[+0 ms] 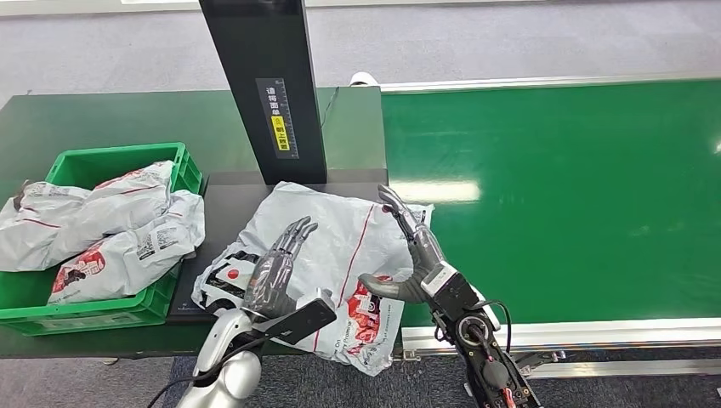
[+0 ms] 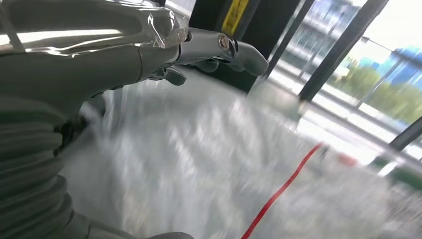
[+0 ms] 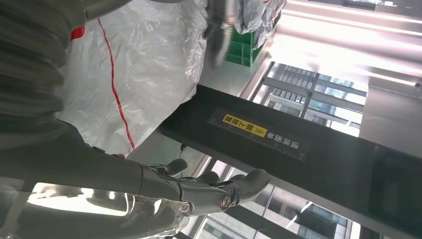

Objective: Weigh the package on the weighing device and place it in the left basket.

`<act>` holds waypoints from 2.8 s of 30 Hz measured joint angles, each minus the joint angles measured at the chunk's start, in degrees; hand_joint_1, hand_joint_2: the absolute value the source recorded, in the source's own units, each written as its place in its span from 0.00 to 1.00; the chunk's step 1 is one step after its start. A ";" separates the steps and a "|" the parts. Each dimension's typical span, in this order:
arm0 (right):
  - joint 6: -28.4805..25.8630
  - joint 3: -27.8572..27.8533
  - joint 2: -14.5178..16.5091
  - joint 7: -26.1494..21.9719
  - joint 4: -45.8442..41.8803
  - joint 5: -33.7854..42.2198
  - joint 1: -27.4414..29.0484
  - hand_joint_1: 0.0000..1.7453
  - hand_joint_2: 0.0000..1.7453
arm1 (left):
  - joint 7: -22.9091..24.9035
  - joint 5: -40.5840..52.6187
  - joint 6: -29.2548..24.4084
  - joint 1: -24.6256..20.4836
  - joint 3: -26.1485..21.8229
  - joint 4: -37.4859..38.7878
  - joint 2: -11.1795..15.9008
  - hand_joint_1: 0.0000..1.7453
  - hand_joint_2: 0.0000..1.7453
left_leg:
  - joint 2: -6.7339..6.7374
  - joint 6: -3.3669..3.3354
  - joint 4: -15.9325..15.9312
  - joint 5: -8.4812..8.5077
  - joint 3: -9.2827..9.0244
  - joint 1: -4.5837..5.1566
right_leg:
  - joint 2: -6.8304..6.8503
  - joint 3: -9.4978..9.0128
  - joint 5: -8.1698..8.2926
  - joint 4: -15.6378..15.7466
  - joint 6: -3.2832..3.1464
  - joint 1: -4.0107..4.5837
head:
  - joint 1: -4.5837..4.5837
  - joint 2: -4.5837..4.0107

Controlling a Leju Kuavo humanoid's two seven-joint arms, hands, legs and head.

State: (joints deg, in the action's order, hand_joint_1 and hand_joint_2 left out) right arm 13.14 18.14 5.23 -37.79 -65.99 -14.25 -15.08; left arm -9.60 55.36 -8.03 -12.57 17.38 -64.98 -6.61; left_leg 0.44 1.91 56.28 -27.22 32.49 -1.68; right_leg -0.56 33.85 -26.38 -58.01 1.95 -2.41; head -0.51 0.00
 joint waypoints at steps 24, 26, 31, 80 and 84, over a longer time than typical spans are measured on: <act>0.02 -0.33 0.95 0.19 0.08 -3.07 0.72 0.00 1.00 | 1.32 3.90 6.49 -4.70 -0.44 13.02 -0.78 1.00 1.00 | -0.11 -0.03 -0.02 0.00 -0.76 0.00 | 0.15 -0.92 -0.03 0.02 0.03 -0.01 | -0.01 0.00; 0.02 -0.36 0.92 0.31 -0.07 -3.08 1.17 0.00 1.00 | 0.05 2.58 5.71 -4.57 -0.83 12.81 -0.78 1.00 1.00 | -0.11 -0.03 -0.02 0.00 -0.75 0.00 | 0.14 -0.90 -0.03 0.02 0.03 -0.01 | -0.01 0.00; -0.02 -0.61 0.72 0.54 -1.09 -3.09 2.48 0.00 1.00 | -3.00 -1.09 2.07 -3.17 -1.80 10.92 -0.76 1.00 1.00 | -0.10 -0.02 -0.02 -0.02 -0.63 0.00 | 0.12 -0.71 -0.03 0.02 0.03 0.00 | -0.01 0.00; -2.91 -1.22 -0.60 0.73 -2.52 -0.23 4.18 0.00 1.00 | -20.92 10.06 -31.85 -9.06 -43.50 -12.59 3.04 1.00 1.00 | -0.02 0.01 -0.02 0.01 -0.11 -0.01 | 0.06 -0.12 -0.03 -0.01 0.02 0.02 | -0.01 0.00; -2.91 -1.22 -0.63 1.07 -2.73 -0.74 4.54 0.00 1.00 | -24.12 9.65 -31.90 -11.41 -49.57 -11.40 2.84 1.00 1.00 | 0.00 0.01 -0.02 0.01 -0.10 -0.01 | 0.01 -0.10 -0.03 -0.01 0.02 0.02 | -0.02 0.00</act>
State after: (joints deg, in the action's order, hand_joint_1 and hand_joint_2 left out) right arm 10.23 16.92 4.60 -36.71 -68.71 -14.99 -10.54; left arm -33.72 65.02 -39.93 -23.99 -32.19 -76.38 -3.77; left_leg 0.43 1.91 56.26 -27.21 32.38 -1.69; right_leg -0.55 33.76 -26.41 -58.02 1.97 -2.39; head -0.53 0.00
